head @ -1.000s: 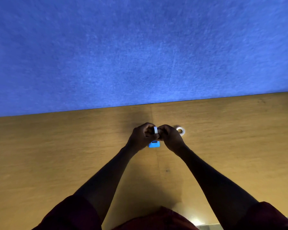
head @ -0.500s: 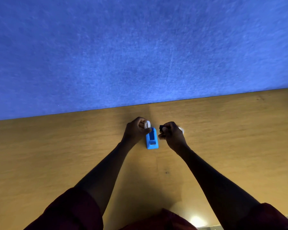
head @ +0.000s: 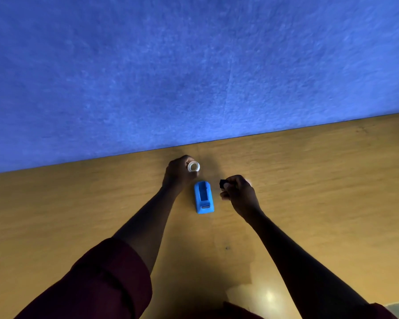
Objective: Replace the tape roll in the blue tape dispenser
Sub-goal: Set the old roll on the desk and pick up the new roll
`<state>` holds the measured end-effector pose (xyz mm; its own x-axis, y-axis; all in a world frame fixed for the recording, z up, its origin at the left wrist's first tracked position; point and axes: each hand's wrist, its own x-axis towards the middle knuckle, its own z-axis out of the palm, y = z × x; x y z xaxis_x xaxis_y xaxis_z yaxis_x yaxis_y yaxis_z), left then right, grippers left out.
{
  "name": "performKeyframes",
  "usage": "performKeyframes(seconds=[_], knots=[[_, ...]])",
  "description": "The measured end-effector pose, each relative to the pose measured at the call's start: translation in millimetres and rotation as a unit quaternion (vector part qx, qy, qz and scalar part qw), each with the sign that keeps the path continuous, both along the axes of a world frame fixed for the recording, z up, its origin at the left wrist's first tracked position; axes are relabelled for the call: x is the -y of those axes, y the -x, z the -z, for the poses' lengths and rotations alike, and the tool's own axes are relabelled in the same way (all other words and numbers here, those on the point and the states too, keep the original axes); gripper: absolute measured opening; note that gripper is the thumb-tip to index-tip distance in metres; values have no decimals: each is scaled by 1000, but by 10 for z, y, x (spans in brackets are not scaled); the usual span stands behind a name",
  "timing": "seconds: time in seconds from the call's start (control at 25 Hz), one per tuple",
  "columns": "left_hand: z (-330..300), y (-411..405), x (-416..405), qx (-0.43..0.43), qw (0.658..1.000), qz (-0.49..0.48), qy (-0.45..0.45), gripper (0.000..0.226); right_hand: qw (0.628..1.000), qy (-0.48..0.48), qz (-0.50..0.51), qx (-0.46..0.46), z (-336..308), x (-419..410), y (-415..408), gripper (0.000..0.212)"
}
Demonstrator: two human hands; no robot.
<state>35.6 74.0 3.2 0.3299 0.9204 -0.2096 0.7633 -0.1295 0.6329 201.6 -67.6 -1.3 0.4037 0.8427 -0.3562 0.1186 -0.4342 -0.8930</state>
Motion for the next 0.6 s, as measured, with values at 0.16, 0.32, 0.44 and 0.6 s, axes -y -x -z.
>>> performKeyframes(seconds=[0.16,0.32,0.44,0.6], knots=[[117,-89,-101,-33,999,30,3,45,1000,7,8,-8,73,-26,-21,7],[188,-166,-180,-56,998,29,3,48,999,21,19,-17,155,-47,-38,5],[218,-200,-209,-76,996,40,3,48,999,22,18,-17,183,-49,-58,5],[275,-248,-201,-113,993,36,-9,49,999,20,22,-18,201,-34,-64,11]])
